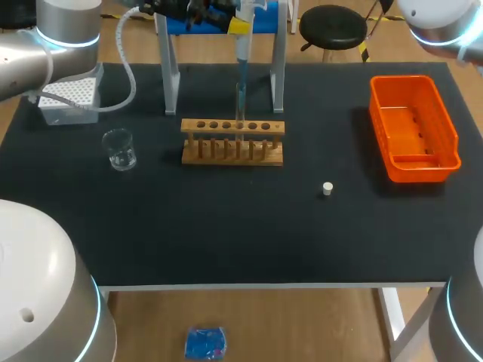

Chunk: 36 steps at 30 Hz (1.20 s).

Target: Invert the test tube, pick up the pipette, mount the tip to pipette, aspirate from beaker and dispense into the tube, eject the tip, return the pipette, and cap with the stopper.

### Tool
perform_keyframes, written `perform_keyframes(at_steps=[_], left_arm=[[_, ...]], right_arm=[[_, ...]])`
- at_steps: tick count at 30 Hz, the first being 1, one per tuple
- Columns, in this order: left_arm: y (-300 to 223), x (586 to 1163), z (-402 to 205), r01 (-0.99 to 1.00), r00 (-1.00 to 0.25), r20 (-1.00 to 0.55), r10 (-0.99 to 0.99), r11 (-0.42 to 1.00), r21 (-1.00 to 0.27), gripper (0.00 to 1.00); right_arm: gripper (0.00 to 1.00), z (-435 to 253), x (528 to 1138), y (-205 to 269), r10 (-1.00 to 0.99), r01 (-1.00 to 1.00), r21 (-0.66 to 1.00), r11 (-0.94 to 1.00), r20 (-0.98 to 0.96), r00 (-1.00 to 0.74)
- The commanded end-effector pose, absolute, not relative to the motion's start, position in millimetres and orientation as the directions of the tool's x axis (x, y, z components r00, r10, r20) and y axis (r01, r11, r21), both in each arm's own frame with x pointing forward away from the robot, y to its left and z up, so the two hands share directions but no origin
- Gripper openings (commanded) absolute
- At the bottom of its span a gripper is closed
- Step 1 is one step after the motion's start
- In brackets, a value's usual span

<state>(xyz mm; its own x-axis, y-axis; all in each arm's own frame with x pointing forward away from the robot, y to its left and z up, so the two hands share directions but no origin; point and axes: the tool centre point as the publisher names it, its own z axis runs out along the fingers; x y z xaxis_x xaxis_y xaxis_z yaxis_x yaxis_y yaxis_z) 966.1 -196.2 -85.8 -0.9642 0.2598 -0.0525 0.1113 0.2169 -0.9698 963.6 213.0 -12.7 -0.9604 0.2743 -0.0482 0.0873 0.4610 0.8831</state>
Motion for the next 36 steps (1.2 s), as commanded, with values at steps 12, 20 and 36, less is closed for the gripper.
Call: perform_keyframes(at_steps=[12, 20, 36], left_arm=[[-196.1, 967.8, -82.6, 0.111, -0.963, -0.052, 0.263, 0.216, -0.970, 0.00], [-196.1, 967.8, -82.6, 0.111, -0.963, -0.052, 0.263, 0.216, -0.970, 0.00], [-196.1, 967.8, -82.6, 0.111, -0.963, -0.052, 0.263, 0.216, -0.970, 0.00]], right_arm=[[0.00, -20.1, 962.2, 212.8, 0.262, 0.091, 0.877, 0.471, -0.041, -0.964], [0.00, -25.4, 961.8, 212.4, 0.260, 0.097, 0.874, 0.477, -0.035, -0.965], [0.00, -37.0, 958.3, 216.2, 0.248, 0.108, 0.864, 0.492, -0.020, -0.968]])
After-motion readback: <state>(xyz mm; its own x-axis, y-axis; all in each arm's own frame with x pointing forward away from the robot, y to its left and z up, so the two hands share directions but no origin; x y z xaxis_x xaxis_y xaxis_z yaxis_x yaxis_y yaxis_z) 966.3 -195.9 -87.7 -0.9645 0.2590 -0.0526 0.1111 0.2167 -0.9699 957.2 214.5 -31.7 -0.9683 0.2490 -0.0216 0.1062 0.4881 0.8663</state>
